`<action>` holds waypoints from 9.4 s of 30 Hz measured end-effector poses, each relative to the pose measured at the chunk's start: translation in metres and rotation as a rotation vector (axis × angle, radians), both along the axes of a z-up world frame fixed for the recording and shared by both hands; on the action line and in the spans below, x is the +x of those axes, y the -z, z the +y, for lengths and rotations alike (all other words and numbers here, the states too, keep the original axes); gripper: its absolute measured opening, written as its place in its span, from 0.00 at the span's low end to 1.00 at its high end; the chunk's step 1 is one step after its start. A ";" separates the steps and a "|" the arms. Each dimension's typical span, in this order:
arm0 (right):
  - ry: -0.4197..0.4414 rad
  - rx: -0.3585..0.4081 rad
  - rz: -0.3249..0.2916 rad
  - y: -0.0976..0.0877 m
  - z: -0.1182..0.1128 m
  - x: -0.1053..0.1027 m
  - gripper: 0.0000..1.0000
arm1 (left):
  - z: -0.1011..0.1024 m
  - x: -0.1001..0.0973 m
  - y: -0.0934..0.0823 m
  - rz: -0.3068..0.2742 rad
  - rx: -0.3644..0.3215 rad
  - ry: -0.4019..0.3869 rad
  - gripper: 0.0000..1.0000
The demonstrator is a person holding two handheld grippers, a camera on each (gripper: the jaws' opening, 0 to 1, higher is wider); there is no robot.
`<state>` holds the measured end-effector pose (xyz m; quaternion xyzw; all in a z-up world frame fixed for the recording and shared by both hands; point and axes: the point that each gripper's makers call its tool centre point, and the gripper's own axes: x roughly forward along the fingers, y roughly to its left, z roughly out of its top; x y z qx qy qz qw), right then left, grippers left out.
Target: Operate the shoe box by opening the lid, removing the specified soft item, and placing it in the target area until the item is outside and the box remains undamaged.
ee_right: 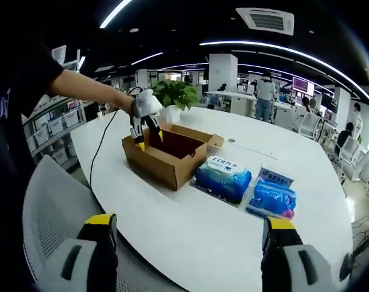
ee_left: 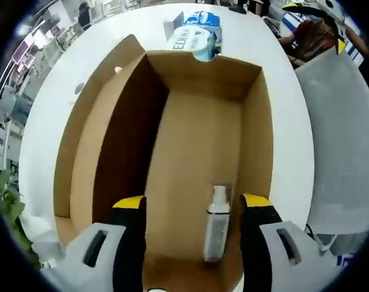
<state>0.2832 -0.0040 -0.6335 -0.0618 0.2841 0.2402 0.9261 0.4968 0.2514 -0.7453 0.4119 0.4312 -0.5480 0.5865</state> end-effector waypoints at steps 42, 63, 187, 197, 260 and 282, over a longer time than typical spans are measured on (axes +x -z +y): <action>0.020 0.015 0.009 0.006 -0.002 0.008 0.99 | 0.054 -0.014 0.035 0.018 0.155 0.058 0.24; -0.015 0.032 -0.038 -0.009 0.004 0.013 0.99 | 0.042 -0.010 0.005 -0.092 0.116 0.149 0.18; -0.562 -0.049 -0.183 -0.025 0.129 0.014 0.13 | -0.115 -0.184 -0.116 -0.004 -0.530 0.411 0.20; -0.574 -0.052 -0.165 -0.029 0.128 0.022 0.13 | -0.109 -0.175 -0.118 -0.026 -0.550 0.331 0.34; -0.884 -0.629 -0.036 -0.101 0.026 0.179 0.14 | -0.014 -0.136 -0.132 -0.208 -0.767 -0.420 0.99; -0.912 -0.814 0.110 -0.046 -0.001 0.246 0.15 | 0.001 -0.140 -0.125 -0.244 -0.745 -0.464 0.99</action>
